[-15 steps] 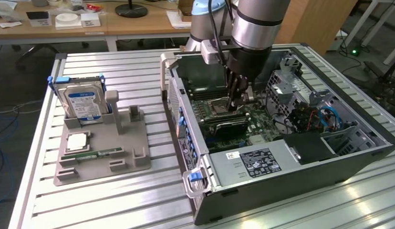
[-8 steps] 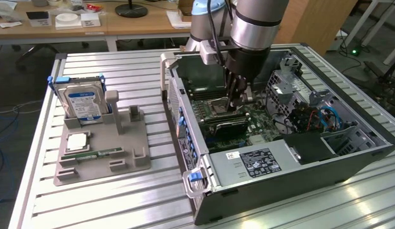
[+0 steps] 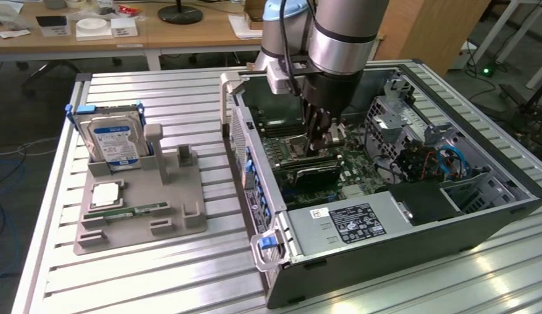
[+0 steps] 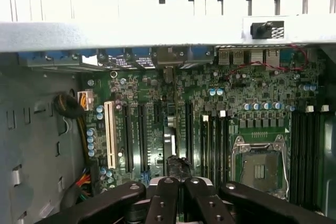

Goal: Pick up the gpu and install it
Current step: 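Press down on the gpu until it lock into place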

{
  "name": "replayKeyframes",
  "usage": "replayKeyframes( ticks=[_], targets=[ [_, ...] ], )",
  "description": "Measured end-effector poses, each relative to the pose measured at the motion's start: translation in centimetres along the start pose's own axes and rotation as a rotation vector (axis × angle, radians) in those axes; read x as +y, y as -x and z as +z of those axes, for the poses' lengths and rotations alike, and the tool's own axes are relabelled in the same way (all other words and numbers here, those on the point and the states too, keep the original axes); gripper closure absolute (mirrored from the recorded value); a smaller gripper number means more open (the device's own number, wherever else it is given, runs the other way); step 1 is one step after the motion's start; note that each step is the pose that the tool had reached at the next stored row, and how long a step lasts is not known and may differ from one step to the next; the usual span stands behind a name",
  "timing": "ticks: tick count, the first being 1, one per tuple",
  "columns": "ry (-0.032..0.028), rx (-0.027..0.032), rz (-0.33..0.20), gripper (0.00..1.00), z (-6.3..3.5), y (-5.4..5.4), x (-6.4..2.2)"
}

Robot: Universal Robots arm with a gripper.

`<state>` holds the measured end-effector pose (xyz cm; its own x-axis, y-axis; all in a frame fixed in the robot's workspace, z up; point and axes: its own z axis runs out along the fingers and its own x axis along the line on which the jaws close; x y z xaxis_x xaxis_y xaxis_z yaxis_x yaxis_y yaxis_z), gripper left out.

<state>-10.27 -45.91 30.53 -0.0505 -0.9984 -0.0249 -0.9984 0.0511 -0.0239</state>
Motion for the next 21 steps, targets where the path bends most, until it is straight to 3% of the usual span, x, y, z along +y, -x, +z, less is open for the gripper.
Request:
replayKeyframes(
  ticks=[7, 13, 21],
  targets=[
    [0.0000, 0.0007, -0.001, 0.89, 0.26, 0.2, 1.49],
    [-0.0001, 0.0030, -0.002, 0.89, 0.23, 0.1, 3.41],
    [0.0003, 0.0057, -0.029, 0.89, 0.23, 0.0, 5.25]
  ],
)
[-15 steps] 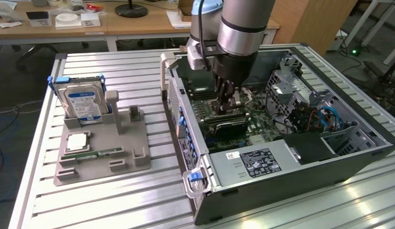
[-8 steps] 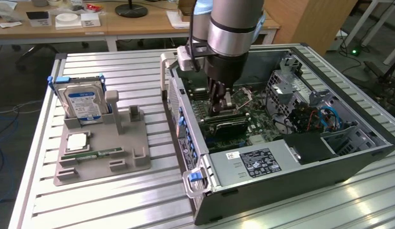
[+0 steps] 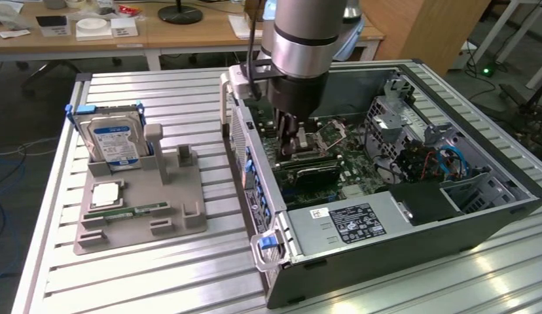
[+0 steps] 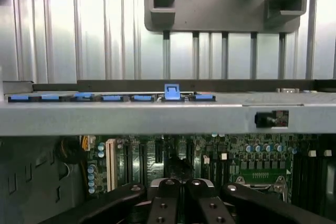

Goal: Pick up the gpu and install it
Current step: 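Press down on the gpu until it lock into place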

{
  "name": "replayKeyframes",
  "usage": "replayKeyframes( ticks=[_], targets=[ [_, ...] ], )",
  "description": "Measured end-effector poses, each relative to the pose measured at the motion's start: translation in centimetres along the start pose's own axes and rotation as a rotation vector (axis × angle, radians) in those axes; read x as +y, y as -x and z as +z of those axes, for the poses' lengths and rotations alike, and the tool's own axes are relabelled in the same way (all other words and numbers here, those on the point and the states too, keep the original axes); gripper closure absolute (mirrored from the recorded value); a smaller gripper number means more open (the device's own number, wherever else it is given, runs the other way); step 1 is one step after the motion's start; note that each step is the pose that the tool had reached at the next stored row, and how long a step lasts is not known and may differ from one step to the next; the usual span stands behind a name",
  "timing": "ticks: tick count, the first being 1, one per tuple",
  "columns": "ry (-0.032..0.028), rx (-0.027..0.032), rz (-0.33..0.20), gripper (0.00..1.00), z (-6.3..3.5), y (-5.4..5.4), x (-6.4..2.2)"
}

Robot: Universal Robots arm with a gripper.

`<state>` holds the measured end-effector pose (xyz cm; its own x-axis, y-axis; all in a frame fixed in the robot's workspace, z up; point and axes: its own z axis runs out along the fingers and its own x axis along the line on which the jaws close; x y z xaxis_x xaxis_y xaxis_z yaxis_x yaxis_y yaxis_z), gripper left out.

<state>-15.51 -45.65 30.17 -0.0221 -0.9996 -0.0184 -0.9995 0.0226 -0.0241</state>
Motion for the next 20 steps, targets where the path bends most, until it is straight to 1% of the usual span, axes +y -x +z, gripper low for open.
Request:
replayKeyframes(
  ticks=[3, 7, 12, 15, 20],
  targets=[
    [0.0001, 0.0001, -0.004, 0.89, 0.06, 0.0, 0.74],
    [0.0006, 0.0006, -0.010, 0.89, 0.56, 0.0, 0.98],
    [0.0008, 0.0006, -0.013, 0.89, 0.58, 0.0, 1.60],
    [0.0008, 0.0006, -0.015, 0.89, 0.71, -0.1, 1.77],
    [0.0012, 0.0004, -0.018, 0.89, 1.56, -0.1, 1.77]
  ],
)
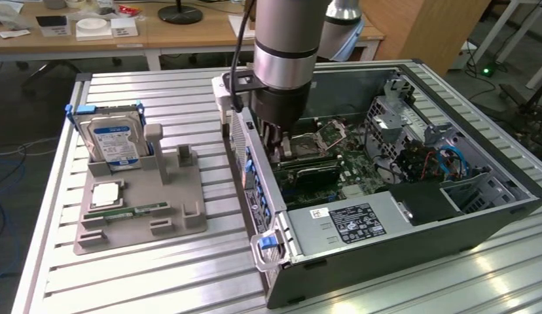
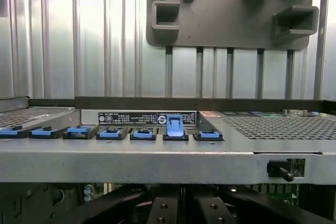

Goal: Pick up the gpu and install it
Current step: 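Press down on the gpu until it lock into place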

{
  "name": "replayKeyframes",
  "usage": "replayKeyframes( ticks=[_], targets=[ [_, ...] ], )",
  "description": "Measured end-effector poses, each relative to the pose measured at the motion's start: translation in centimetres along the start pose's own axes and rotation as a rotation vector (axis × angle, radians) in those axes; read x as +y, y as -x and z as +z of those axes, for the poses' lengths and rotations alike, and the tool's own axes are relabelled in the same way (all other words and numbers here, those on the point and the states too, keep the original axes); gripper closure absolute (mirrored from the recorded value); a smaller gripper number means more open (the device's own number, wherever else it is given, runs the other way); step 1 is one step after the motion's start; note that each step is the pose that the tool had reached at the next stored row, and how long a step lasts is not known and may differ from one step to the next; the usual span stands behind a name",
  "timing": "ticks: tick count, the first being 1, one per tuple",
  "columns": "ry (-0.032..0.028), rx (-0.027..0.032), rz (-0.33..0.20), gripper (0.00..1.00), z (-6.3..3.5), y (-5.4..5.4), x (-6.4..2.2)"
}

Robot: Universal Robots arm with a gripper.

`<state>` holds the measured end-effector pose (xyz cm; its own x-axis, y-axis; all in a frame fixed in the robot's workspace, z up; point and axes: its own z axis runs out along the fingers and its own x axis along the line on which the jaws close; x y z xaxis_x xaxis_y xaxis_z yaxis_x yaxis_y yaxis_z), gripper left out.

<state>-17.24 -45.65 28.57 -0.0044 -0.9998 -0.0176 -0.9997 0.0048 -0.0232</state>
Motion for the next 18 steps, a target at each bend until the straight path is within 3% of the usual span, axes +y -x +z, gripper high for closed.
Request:
replayKeyframes(
  ticks=[7, 18],
  targets=[
    [0.0013, 0.0000, -0.005, 0.89, 0.80, 0.0, -1.36],
    [0.0055, -0.0001, -0.008, 0.89, 1.38, 0.0, -1.41]
  ],
)
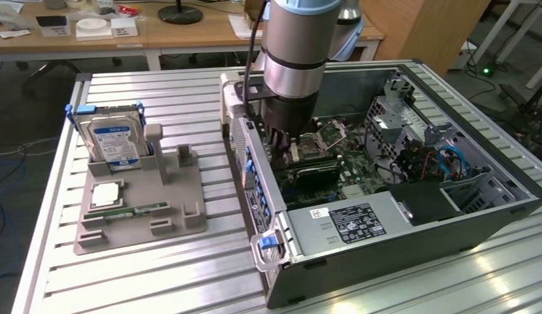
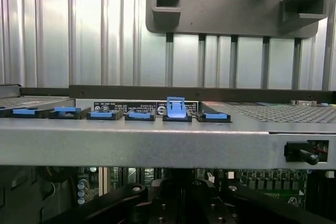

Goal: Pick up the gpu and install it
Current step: 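Press down on the gpu until it lock into place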

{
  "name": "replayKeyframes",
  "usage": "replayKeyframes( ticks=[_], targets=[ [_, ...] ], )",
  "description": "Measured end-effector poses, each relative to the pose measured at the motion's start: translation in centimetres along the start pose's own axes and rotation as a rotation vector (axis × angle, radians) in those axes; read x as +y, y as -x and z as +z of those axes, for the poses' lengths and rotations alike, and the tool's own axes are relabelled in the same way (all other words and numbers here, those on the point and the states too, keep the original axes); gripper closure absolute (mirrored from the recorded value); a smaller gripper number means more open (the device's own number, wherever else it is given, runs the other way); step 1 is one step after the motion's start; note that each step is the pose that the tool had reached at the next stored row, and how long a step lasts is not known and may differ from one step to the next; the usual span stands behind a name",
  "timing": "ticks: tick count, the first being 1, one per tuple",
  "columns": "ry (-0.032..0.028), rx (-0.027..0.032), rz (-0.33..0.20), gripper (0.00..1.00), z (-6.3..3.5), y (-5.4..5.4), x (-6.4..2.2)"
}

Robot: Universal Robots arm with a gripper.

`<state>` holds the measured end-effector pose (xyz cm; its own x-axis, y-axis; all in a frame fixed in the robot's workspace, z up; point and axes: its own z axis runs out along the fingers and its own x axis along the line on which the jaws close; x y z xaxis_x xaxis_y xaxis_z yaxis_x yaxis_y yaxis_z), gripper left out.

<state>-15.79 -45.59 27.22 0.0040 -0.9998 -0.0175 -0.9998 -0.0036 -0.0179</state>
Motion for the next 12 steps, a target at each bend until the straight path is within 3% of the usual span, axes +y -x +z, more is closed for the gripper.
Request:
replayKeyframes(
  ticks=[7, 12],
  targets=[
    [0.0028, -0.0002, -0.003, 0.89, 0.54, 0.02, 0.03],
    [0.0087, 0.0005, -0.007, 0.89, 0.90, 0.03, 0.04]
  ],
)
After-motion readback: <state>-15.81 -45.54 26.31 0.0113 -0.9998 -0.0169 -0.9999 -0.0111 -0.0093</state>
